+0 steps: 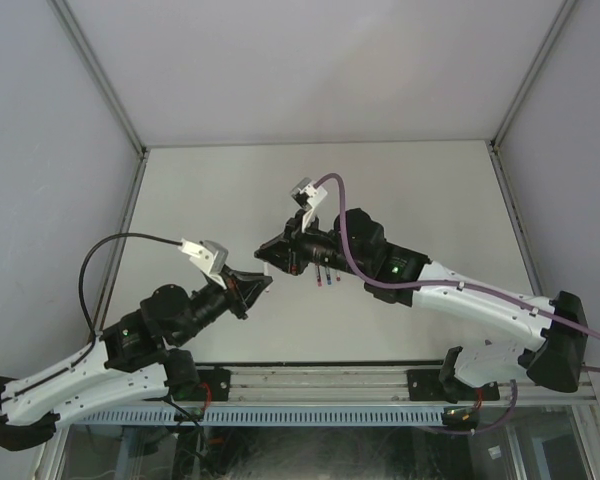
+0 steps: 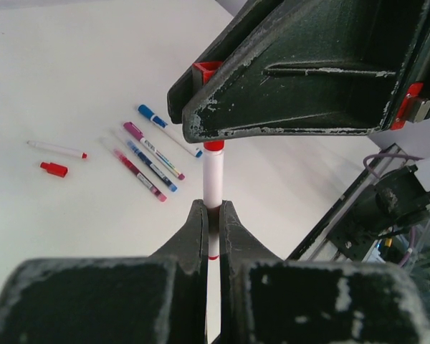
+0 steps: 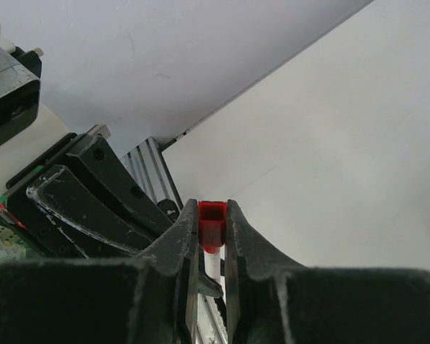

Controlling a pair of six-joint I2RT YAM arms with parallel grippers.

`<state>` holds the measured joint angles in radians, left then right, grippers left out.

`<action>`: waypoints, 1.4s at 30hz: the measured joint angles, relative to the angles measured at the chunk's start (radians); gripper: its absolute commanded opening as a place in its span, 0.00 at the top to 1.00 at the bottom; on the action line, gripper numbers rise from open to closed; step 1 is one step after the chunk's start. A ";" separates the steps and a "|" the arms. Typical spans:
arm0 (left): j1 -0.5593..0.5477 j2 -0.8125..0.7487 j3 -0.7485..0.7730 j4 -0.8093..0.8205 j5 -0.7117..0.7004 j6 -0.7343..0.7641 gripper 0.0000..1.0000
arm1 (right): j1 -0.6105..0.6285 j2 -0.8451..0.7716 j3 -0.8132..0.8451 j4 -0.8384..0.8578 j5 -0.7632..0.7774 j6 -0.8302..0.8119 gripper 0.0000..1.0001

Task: Insert the pens into the pen caps
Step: Press the pen cap onto the pen.

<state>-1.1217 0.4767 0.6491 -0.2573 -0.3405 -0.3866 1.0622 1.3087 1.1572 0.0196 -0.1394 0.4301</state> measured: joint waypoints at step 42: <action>-0.024 -0.002 0.008 -0.166 0.229 0.016 1.00 | 0.211 -0.166 -0.439 0.391 0.305 0.058 1.00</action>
<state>-1.1454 0.4744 0.6571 -0.4232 -0.1120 -0.3702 1.2736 1.1423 0.7185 0.4110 0.1654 0.4885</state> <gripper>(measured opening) 0.027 0.113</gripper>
